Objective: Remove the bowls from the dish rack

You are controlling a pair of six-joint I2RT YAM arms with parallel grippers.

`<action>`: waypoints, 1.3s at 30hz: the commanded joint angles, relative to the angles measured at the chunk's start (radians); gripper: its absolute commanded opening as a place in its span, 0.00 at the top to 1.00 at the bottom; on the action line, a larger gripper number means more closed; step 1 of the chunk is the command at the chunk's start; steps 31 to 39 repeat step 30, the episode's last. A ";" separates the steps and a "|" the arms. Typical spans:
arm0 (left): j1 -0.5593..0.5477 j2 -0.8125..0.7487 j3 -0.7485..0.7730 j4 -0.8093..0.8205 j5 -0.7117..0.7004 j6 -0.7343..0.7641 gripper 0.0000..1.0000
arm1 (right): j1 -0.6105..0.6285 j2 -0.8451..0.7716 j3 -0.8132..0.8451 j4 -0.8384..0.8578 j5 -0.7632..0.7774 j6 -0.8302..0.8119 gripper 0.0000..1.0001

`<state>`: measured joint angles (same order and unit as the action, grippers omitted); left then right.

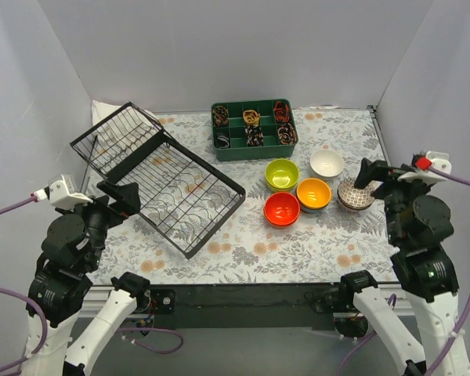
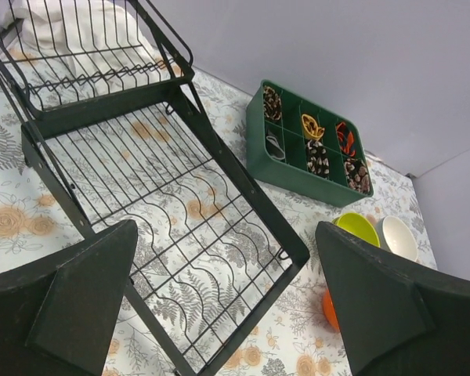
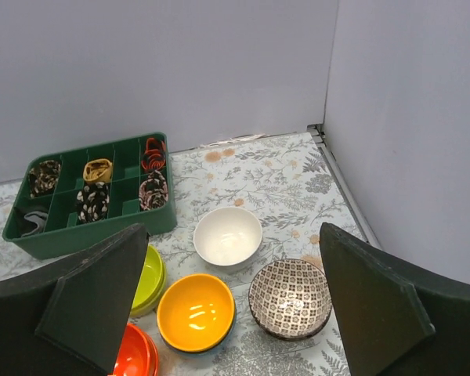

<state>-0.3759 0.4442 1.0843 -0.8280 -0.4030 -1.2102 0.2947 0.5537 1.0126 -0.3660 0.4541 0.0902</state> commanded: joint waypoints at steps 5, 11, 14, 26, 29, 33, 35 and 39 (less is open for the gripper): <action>0.002 -0.096 0.023 -0.042 -0.040 0.018 0.02 | -0.003 -0.245 -0.094 -0.157 -0.003 0.003 0.02; 0.000 -0.114 0.011 -0.109 -0.092 -0.009 0.02 | -0.002 -0.348 -0.118 -0.225 -0.040 -0.009 0.02; 0.002 -0.125 0.003 -0.151 -0.120 -0.058 0.02 | -0.002 -0.388 -0.135 -0.234 -0.063 -0.010 0.03; 0.000 -0.134 -0.003 -0.201 -0.128 -0.109 0.02 | 0.063 -0.503 -0.131 -0.291 -0.020 0.019 0.03; 0.000 -0.130 -0.001 -0.210 -0.119 -0.114 0.02 | 0.066 -0.512 -0.123 -0.307 -0.029 0.036 0.03; 0.000 -0.128 -0.003 -0.212 -0.115 -0.124 0.02 | 0.067 -0.517 -0.123 -0.310 -0.034 0.039 0.03; 0.000 -0.128 -0.003 -0.212 -0.115 -0.124 0.02 | 0.067 -0.517 -0.123 -0.310 -0.034 0.039 0.03; 0.000 -0.128 -0.003 -0.212 -0.115 -0.124 0.02 | 0.067 -0.517 -0.123 -0.310 -0.034 0.039 0.03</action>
